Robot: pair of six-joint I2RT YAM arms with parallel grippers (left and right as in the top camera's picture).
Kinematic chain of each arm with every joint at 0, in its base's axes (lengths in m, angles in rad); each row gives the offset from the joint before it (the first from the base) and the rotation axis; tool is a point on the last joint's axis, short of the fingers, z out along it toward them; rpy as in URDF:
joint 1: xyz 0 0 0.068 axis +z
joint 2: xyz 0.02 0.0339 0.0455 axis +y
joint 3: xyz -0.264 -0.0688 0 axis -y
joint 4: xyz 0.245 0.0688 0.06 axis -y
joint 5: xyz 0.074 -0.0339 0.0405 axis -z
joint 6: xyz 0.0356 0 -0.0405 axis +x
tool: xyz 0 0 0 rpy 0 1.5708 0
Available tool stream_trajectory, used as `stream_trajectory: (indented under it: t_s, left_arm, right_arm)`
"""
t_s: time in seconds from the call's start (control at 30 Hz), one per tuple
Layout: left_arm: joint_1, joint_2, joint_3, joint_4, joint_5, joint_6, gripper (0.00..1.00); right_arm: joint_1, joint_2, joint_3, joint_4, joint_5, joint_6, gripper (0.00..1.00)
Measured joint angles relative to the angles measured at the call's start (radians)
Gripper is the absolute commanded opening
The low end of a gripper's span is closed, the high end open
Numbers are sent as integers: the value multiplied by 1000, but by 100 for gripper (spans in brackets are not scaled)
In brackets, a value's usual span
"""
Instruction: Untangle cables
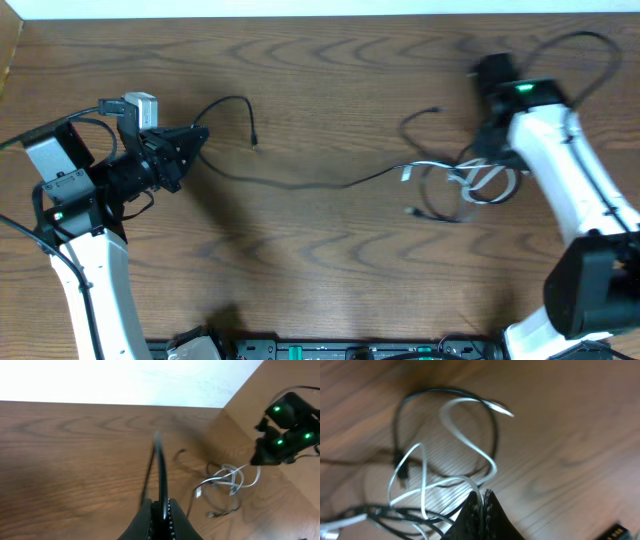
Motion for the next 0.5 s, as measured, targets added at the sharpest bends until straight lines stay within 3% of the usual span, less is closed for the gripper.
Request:
stream_trajectory:
  t_s: [0.27, 0.5]
  left_arm:
    - [137, 0, 0, 42, -9, 0, 8]
    - [304, 0, 0, 67, -16, -5, 8]
  right_arm:
    - [-311, 0, 0, 7, 19, -39, 1]
    - [-479, 0, 0, 32, 23, -81, 1]
